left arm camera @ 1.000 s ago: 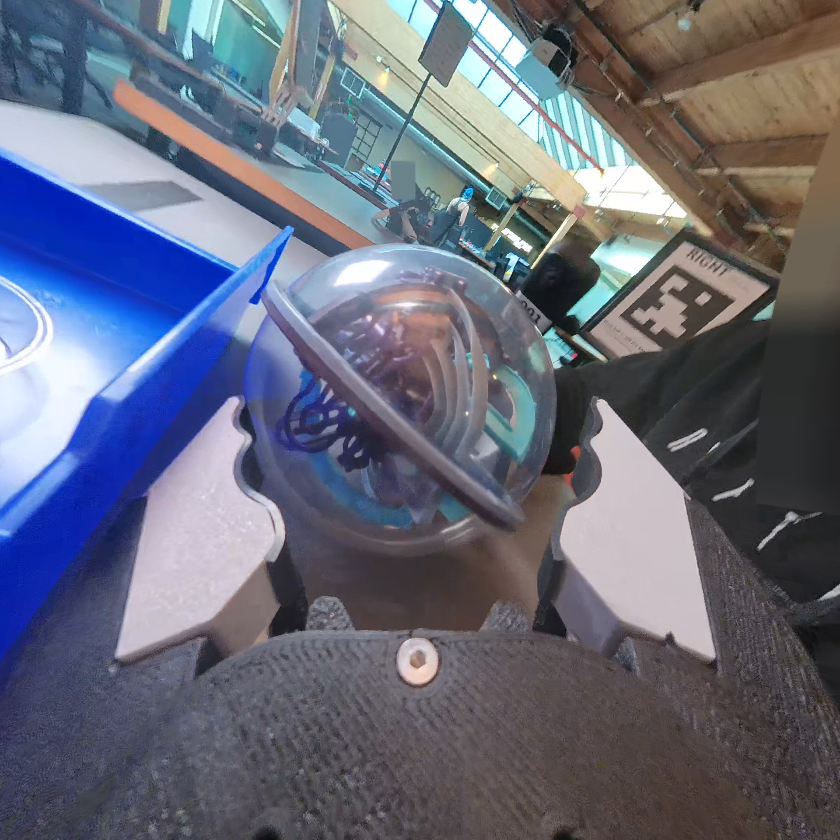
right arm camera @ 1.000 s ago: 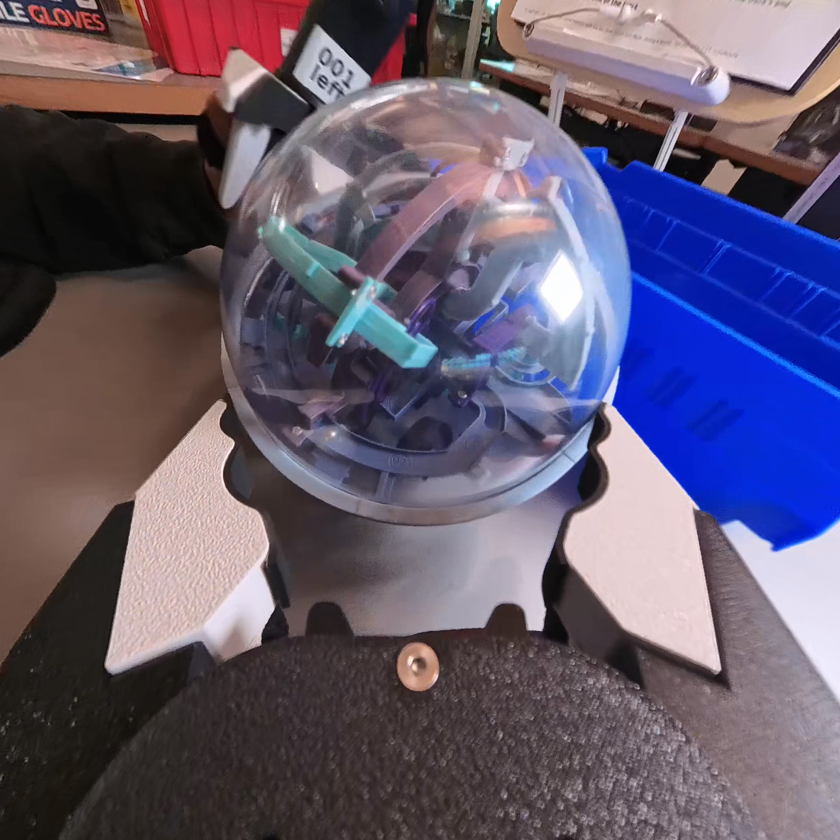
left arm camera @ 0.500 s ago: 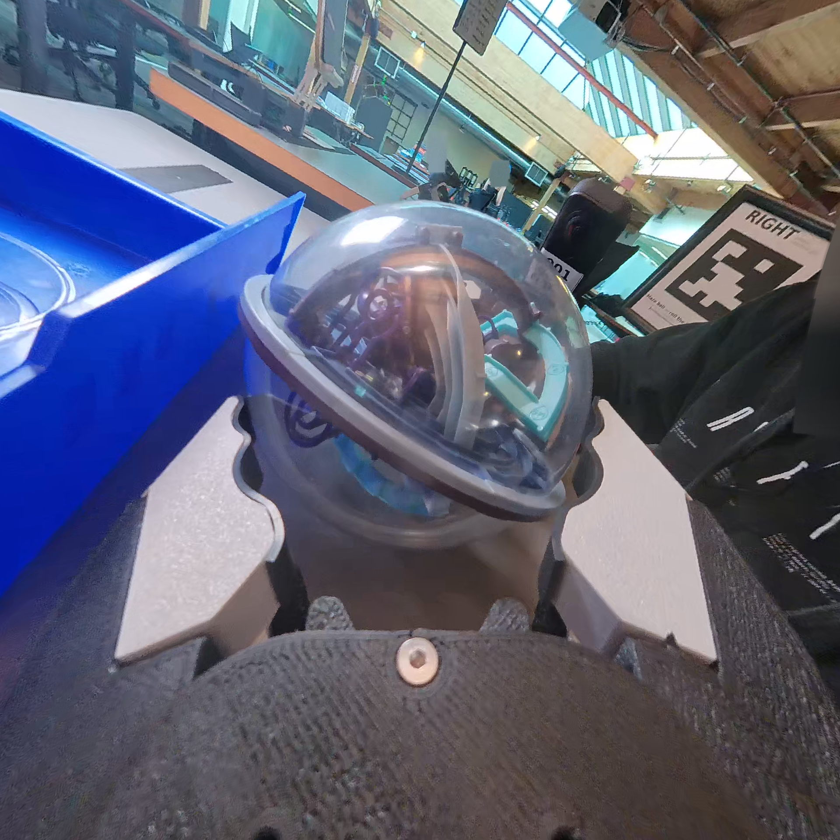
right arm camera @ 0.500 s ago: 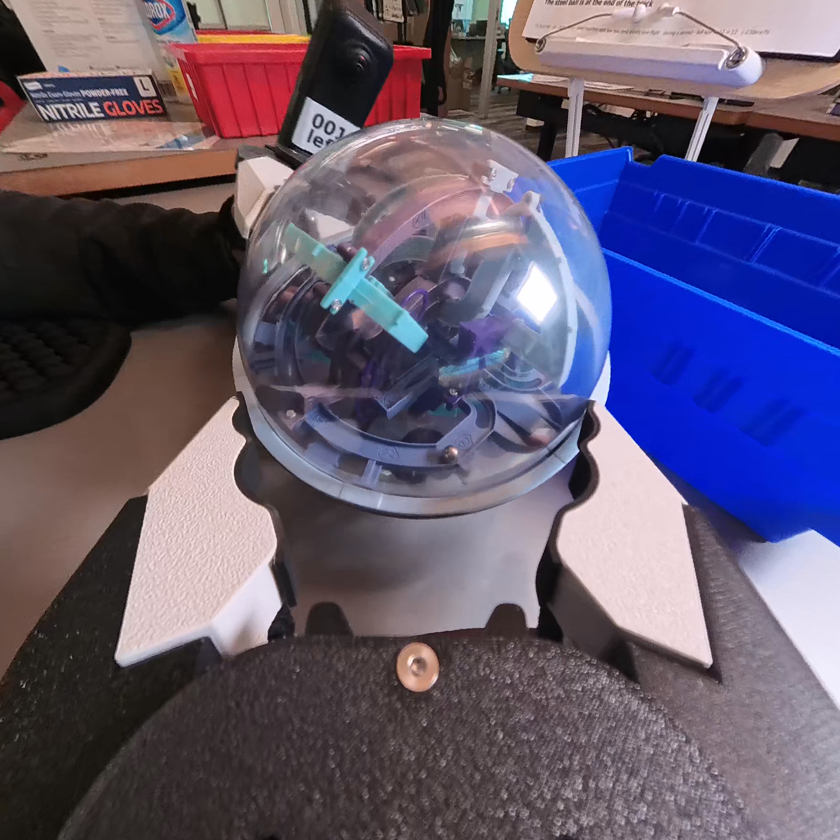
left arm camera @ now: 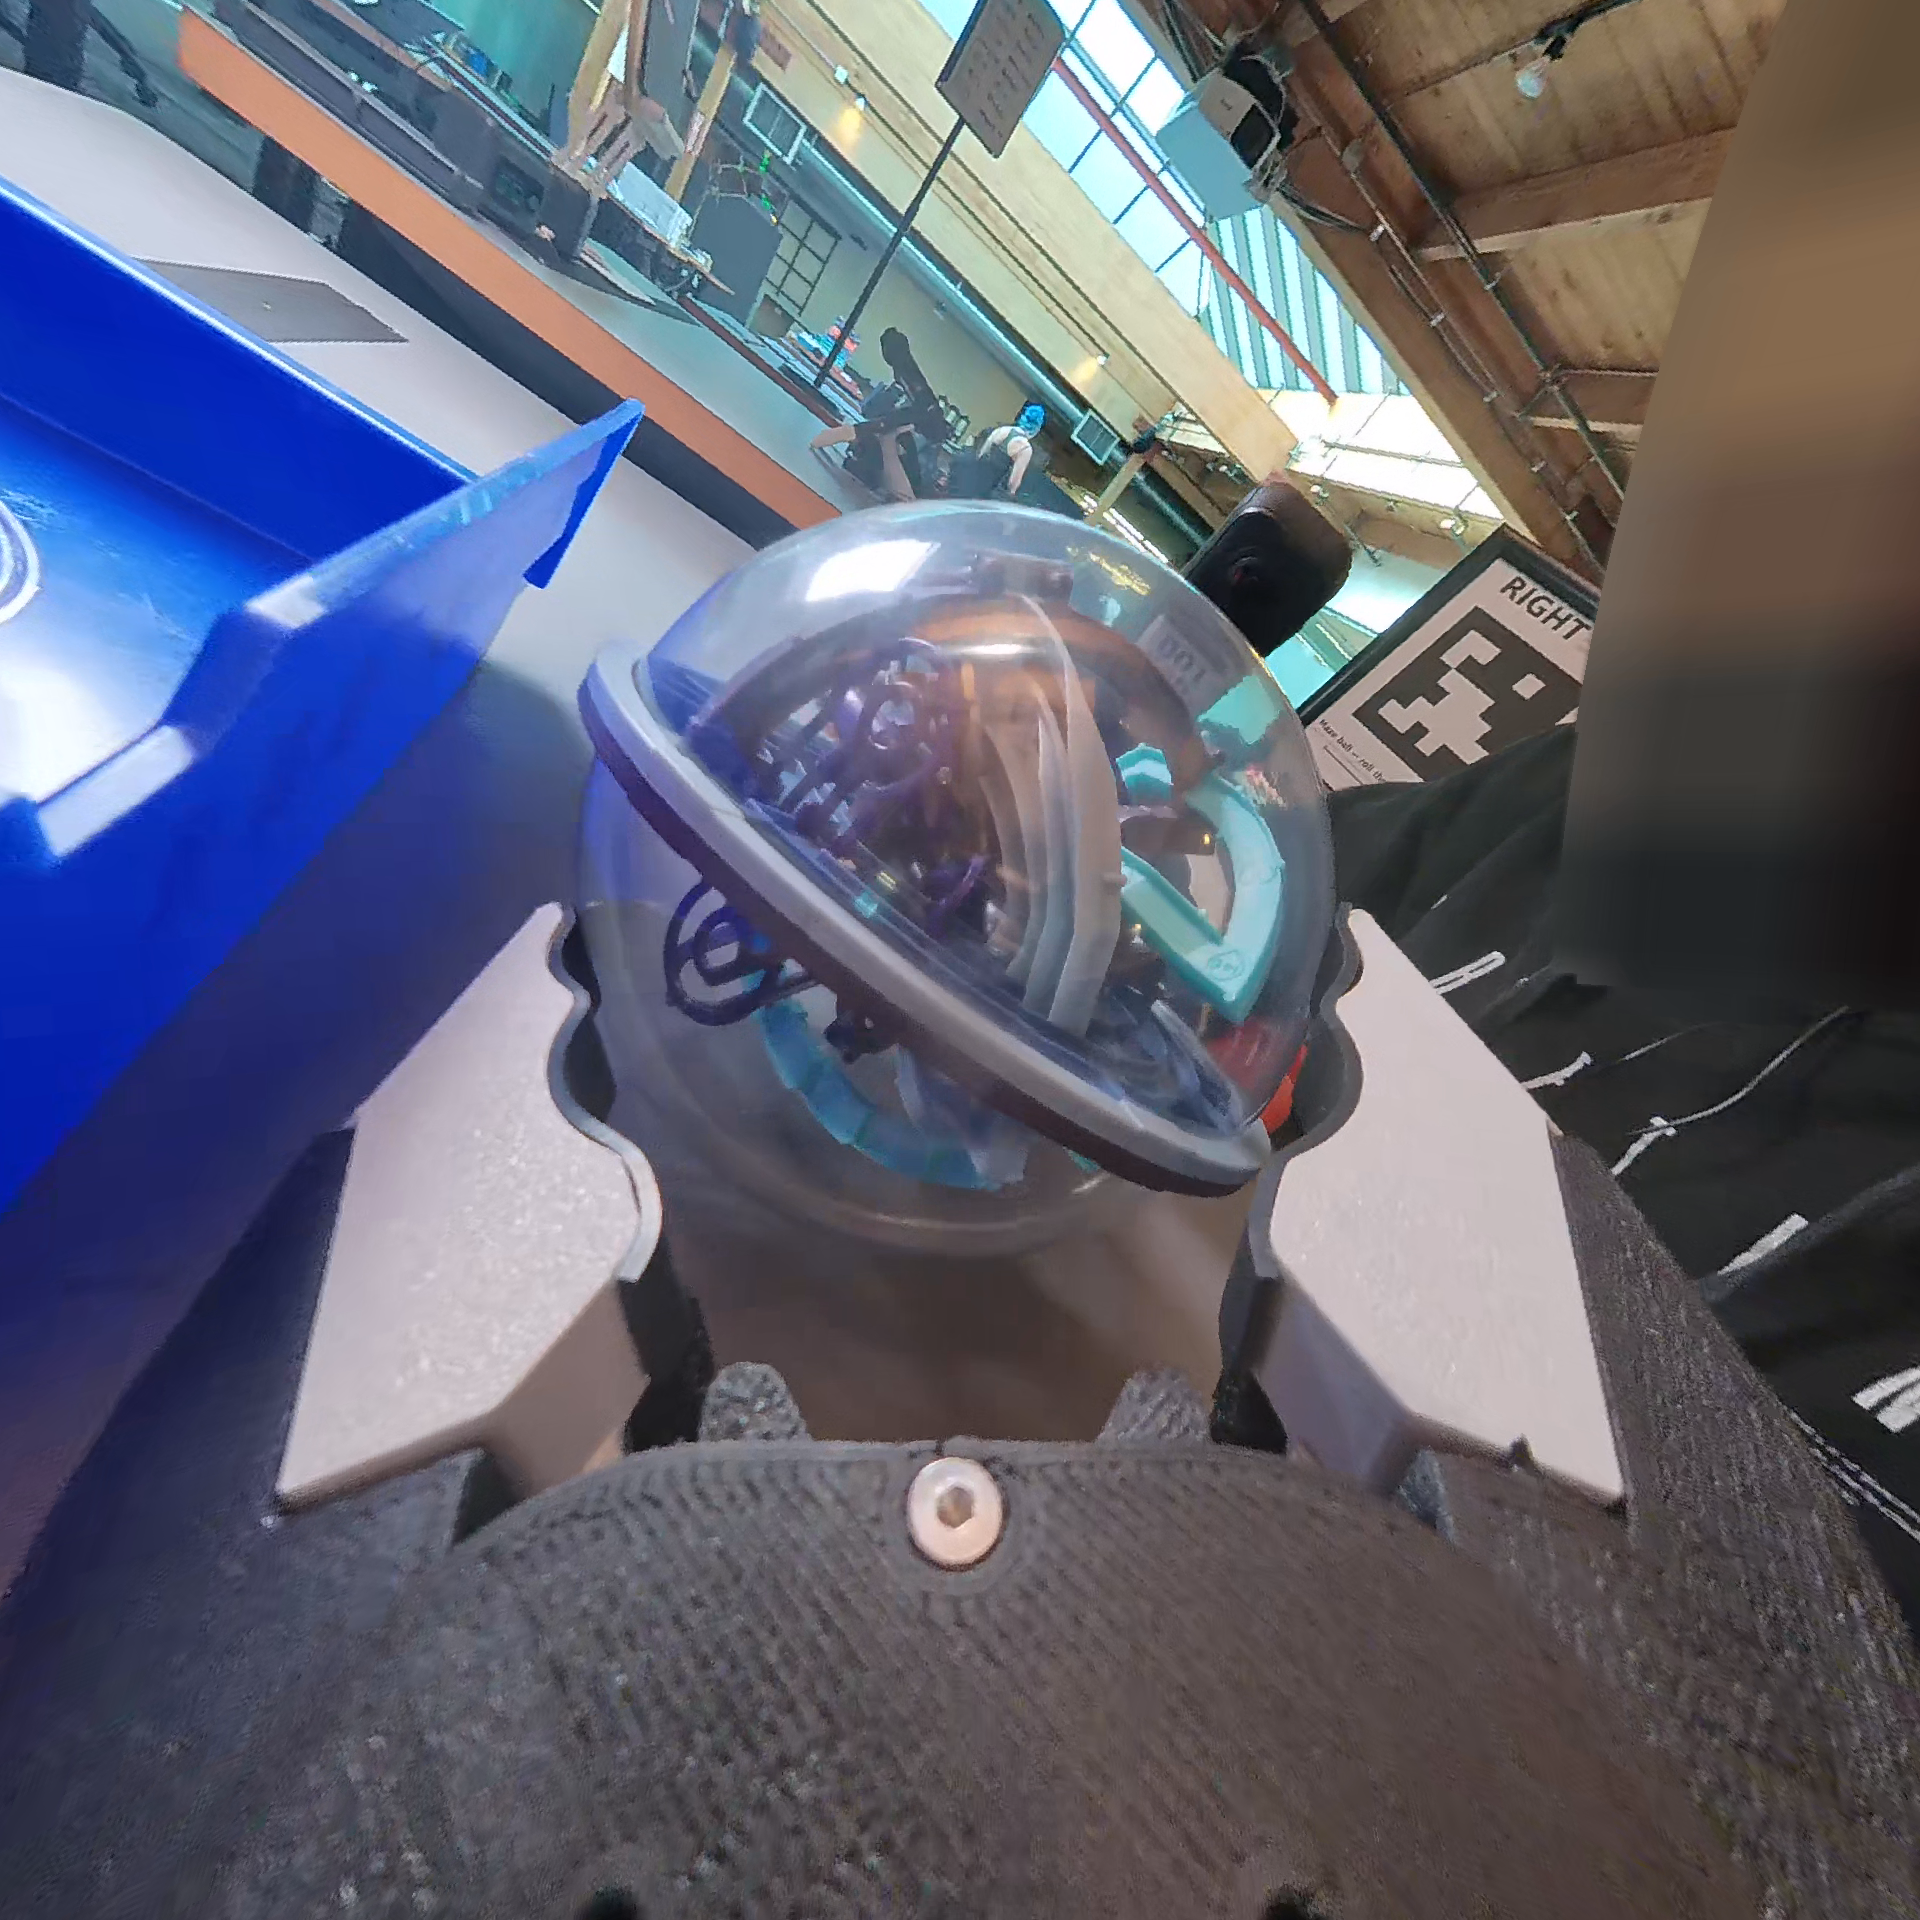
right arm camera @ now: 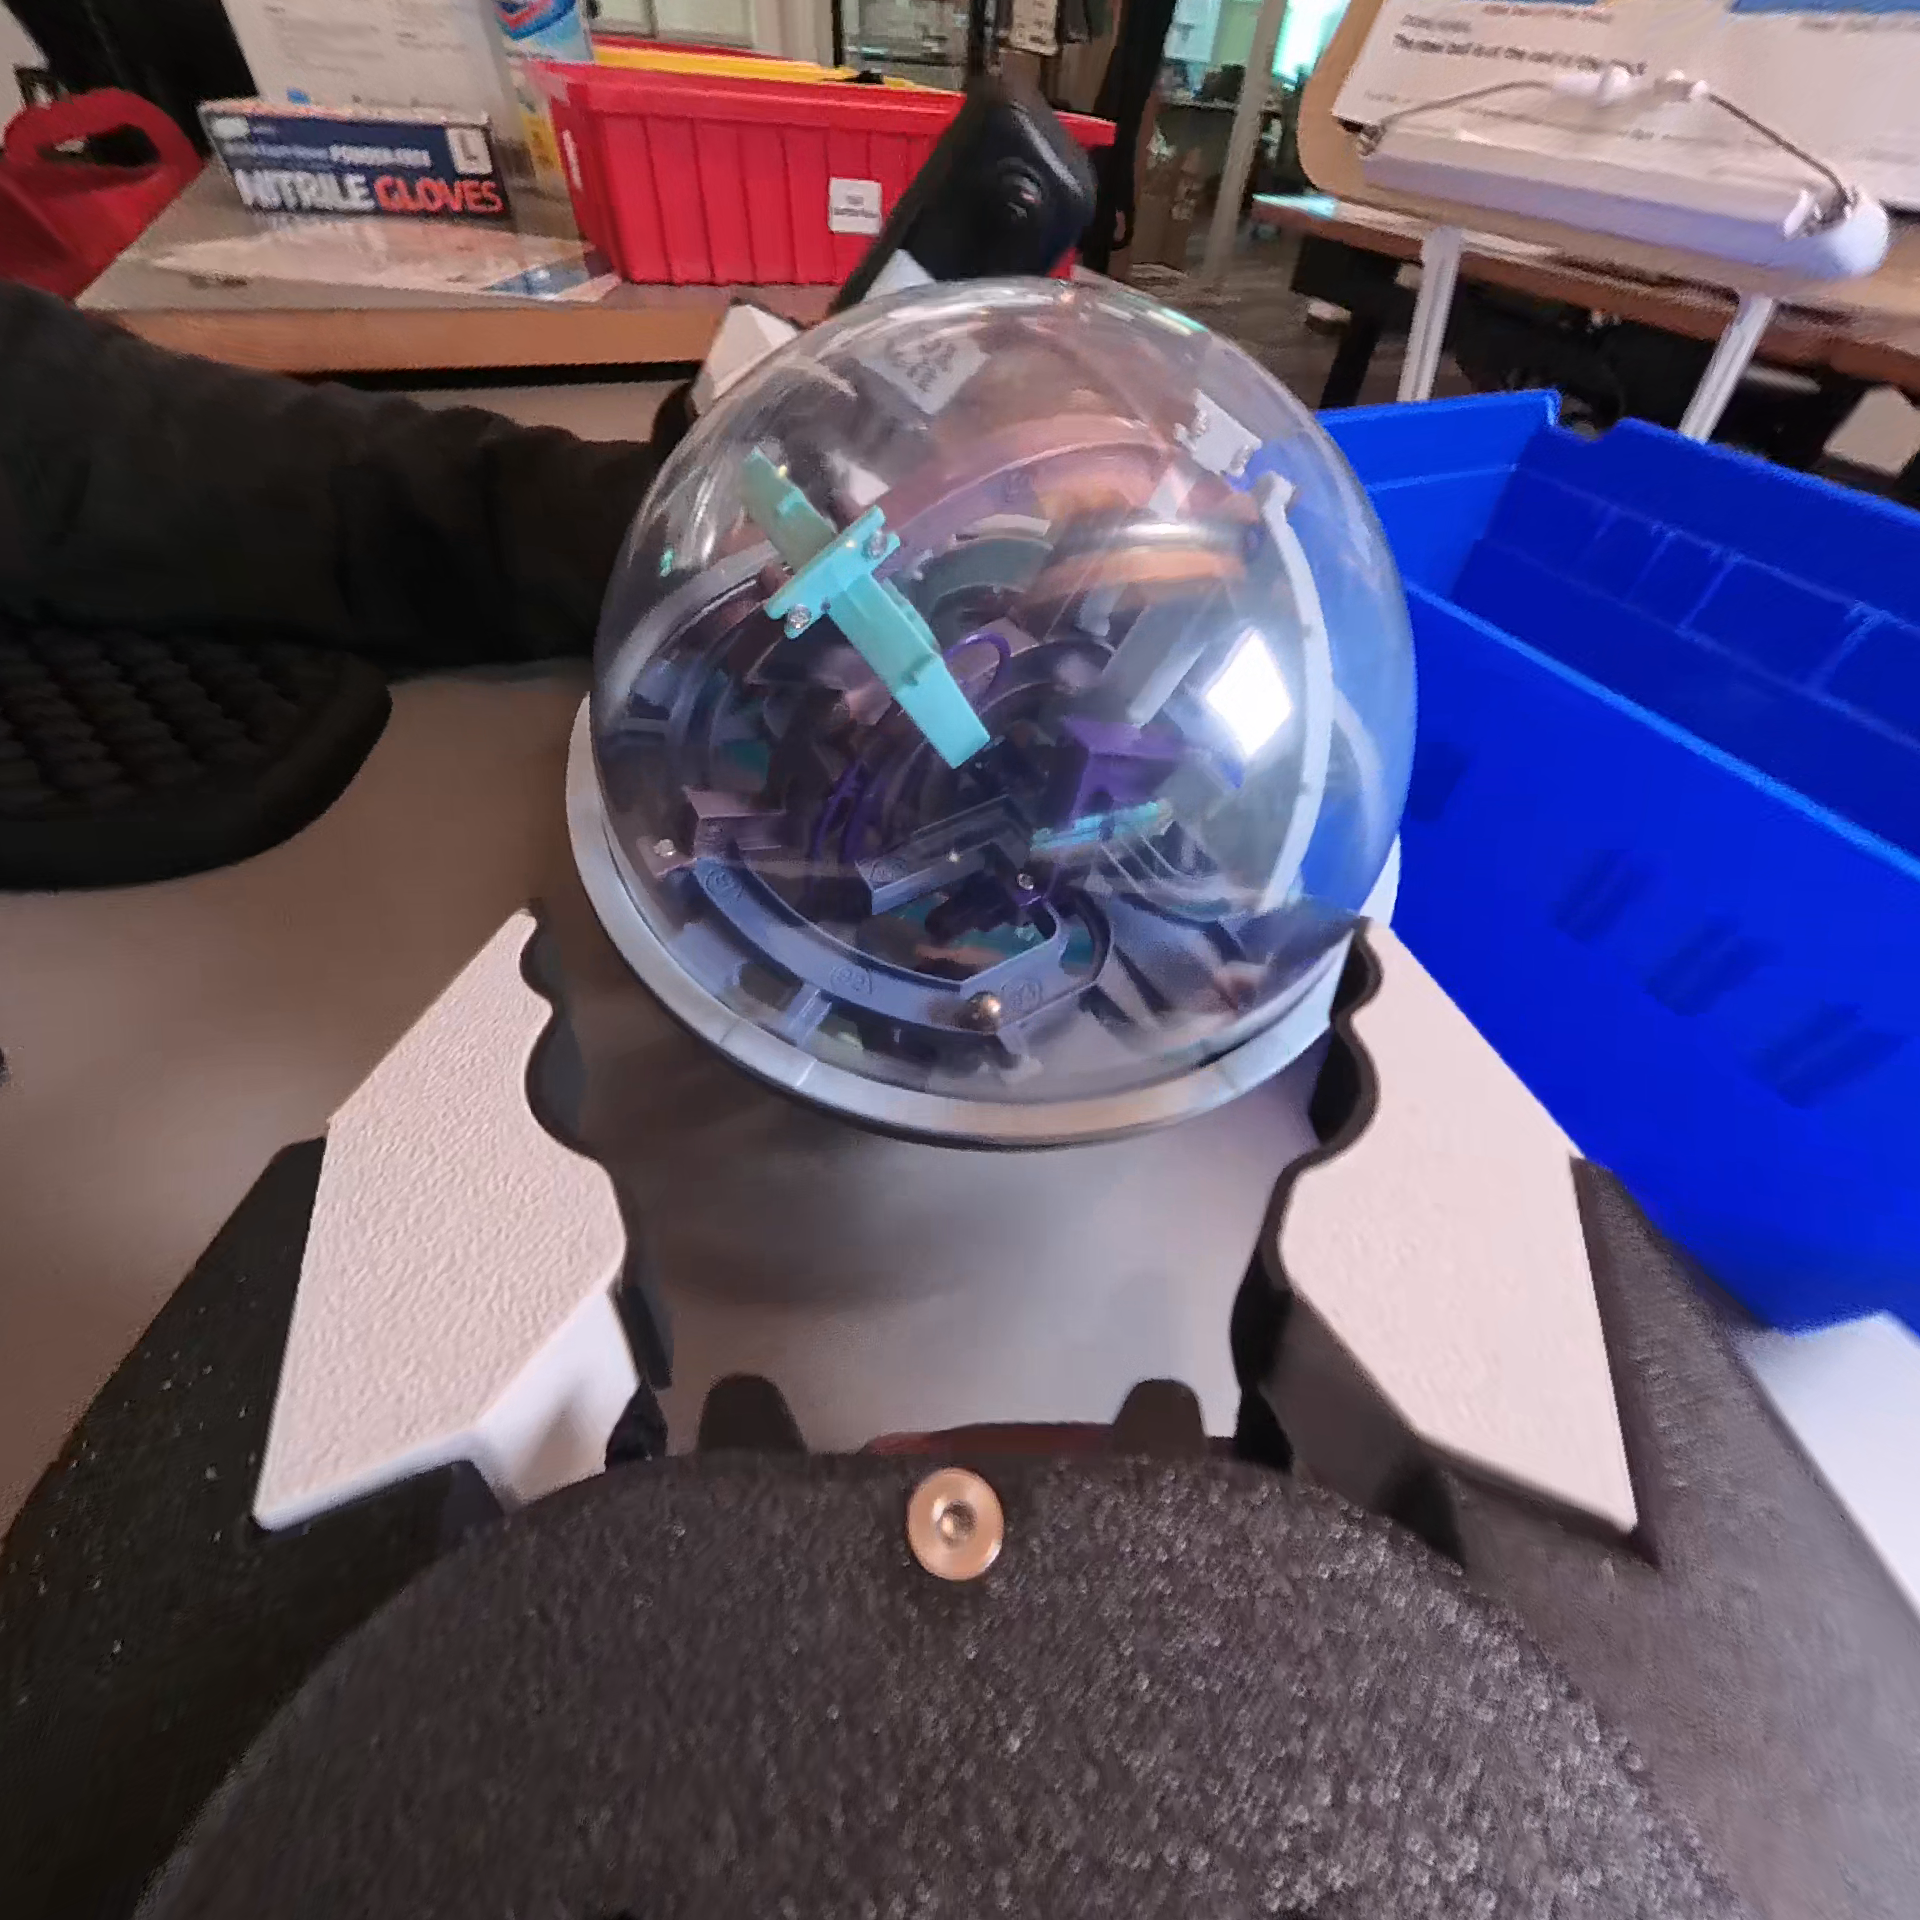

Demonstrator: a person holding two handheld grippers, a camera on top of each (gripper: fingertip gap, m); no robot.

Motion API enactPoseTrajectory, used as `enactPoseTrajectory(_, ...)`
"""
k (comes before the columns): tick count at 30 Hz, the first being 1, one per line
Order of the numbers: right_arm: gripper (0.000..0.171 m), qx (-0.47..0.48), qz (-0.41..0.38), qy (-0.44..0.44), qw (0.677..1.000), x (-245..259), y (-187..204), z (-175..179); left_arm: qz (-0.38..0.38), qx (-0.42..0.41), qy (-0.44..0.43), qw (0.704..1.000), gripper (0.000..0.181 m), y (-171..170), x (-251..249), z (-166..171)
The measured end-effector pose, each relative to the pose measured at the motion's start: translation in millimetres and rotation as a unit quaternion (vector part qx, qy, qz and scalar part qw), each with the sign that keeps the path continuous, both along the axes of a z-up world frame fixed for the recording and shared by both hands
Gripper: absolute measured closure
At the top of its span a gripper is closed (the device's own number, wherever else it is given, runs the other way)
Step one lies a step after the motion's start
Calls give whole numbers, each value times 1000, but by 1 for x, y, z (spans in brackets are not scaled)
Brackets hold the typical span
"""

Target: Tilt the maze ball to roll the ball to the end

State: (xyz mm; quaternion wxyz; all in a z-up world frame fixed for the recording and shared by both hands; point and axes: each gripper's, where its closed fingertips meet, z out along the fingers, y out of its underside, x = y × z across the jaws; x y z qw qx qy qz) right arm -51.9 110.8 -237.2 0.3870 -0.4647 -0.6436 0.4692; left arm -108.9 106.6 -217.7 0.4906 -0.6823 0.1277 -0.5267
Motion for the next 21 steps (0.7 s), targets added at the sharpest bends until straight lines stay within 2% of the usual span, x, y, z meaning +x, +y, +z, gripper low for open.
enactPoseTrajectory(1, 28, 18, 14, 2, 1000, -1, 0, 1, -8, 0, -2, 1000, 48, 0, -1, 0)
enactPoseTrajectory(5, 19, 81, 72, 10, 994, -10, 0, 10, -46, -18, -24, 998, 50, 5, -5, 1)
enactPoseTrajectory(9, 20, 86, 75, 13, 993, -23, 4, 10, -47, -35, -44, 997, 51, 10, -9, 2)
enactPoseTrajectory(11, 20, 66, 62, 20, 996, -25, 7, 10, -12, -27, -38, 999, 57, 13, -16, 7)
enactPoseTrajectory(14, 21, 44, 48, 16, 998, -26, 11, 11, 94, 8, 23, 995, 68, 11, -39, 16)
enactPoseTrajectory(18, 22, 33, 29, 12, 999, -29, 12, 12, 184, 92, 130, 970, 58, -11, -30, 30)
enactPoseTrajectory(21, 22, 29, 17, 12, 999, -32, 11, 14, 208, 101, 180, 956, 51, -11, -11, 22)
